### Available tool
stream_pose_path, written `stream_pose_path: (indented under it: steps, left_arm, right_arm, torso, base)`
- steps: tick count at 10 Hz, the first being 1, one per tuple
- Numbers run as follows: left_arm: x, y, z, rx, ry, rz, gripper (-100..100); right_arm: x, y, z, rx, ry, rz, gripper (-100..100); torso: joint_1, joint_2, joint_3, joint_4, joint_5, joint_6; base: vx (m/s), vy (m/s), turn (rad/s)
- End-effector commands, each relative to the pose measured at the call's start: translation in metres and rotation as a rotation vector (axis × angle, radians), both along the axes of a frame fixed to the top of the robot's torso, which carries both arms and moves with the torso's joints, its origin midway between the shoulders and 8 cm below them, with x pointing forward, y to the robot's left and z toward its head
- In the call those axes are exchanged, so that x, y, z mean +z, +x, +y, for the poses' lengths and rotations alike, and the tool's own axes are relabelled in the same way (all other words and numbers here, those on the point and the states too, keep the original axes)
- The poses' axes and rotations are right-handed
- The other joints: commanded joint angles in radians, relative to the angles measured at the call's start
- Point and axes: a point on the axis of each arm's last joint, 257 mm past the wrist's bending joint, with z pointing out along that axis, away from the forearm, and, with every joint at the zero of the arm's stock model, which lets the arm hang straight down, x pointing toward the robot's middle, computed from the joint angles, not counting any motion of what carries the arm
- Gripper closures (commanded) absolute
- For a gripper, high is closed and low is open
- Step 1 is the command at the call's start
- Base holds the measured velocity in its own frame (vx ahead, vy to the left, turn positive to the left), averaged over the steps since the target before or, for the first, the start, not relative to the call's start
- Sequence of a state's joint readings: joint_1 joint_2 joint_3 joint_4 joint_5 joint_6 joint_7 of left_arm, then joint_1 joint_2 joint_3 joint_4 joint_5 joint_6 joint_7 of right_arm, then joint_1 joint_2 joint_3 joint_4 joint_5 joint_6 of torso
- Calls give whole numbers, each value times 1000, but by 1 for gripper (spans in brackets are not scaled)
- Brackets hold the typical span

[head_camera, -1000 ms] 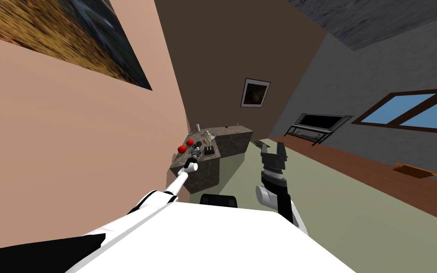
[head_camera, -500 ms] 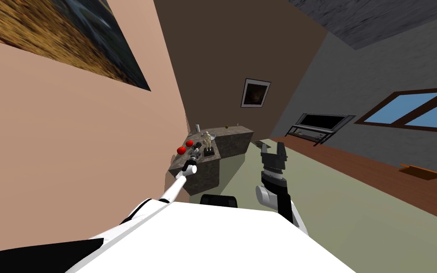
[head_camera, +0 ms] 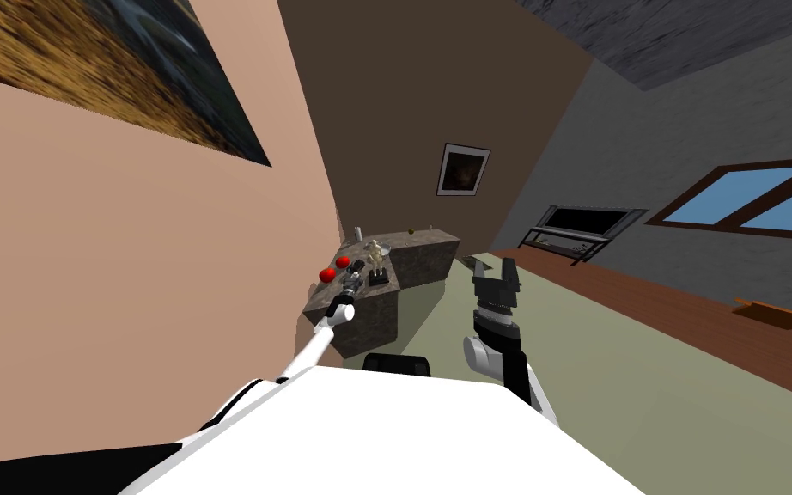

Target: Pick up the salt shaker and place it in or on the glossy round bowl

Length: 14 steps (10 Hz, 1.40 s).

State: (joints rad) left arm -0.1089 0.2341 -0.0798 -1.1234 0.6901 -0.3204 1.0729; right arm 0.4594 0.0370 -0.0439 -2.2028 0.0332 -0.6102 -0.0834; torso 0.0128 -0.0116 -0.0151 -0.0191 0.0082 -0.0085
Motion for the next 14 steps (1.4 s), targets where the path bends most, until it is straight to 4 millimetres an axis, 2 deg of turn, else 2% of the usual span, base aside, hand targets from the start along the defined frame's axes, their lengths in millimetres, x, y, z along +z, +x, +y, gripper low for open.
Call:
stream_pose_path:
  steps: [1, 2, 3, 4, 5, 6, 7, 8, 9, 10, 12, 13, 14]
  left_arm:
    - [-4, -13, -1, 0, 2, 8, 100]
    - [6, -10, -3, -6, 0, -14, 100]
    - [-8, -24, -4, -7, 4, 20, 100]
    - [-6, -31, -3, -5, 1, 15, 100]
    - [6, -30, -6, -10, -2, -9, 100]
    - [-5, -44, -8, -13, 0, 20, 100]
    - [-3, -51, -8, -12, -4, 14, 100]
    - [10, -49, -11, -17, -7, -12, 100]
    - [-4, -63, -12, -20, -8, 27, 100]
    - [-4, -69, -11, -17, -8, 27, 100]
    - [15, -68, -16, -25, -13, -11, 100]
    - [6, -82, -19, -30, -14, 18, 100]
    - [7, -89, -18, -27, -17, 17, 100]
  right_arm:
    - [0, 0, 0, 0, 0, 0, 0]
    - [0, 0, 0, 0, 0, 0, 0]
    - [0, 0, 0, 0, 0, 0, 0]
    - [0, 0, 0, 0, 0, 0, 0]
    - [0, 0, 0, 0, 0, 0, 0]
    - [0, 0, 0, 0, 0, 0, 0]
    - [0, 0, 0, 0, 0, 0, 0]
    - [0, 0, 0, 0, 0, 0, 0]
    - [0, 0, 0, 0, 0, 0, 0]
    - [0, 0, 0, 0, 0, 0, 0]
    - [0, 0, 0, 0, 0, 0, 0]
    - [0, 0, 0, 0, 0, 0, 0]
    - [0, 0, 0, 0, 0, 0, 0]
  torso:
    - [0, 0, 0, 0, 0, 0]
    - [0, -1, -1, 0, 0, 0]
    - [0, 0, 0, 0, 0, 1]
    - [-1, -1, -1, 0, 0, 0]
    - [0, -2, -2, -1, 0, 0]
    - [0, -1, -1, -1, 0, 0]
    - [0, -2, -2, -1, 1, 0]
    - [1, -2, -2, -2, 1, 0]
    - [1, -1, -1, -1, 0, 0]
    - [0, -2, -2, -1, 1, 0]
    - [0, 0, -1, -2, 1, 0]
    - [0, 1, 0, -1, 1, 0]
    - [0, 0, -1, -2, 1, 0]
  base:
    - [68, 5, 16]
    - [31, -1, 4]
    - [58, -9, 9]
    - [68, -7, 7]
    - [34, -1, 5]
    - [67, -3, 14]
    - [68, 0, 11]
    - [25, 0, 3]
    - [59, -5, 10]
    - [72, -5, 7]
    - [16, 0, 4]
    - [47, -3, 7]
    - [61, -1, 10]
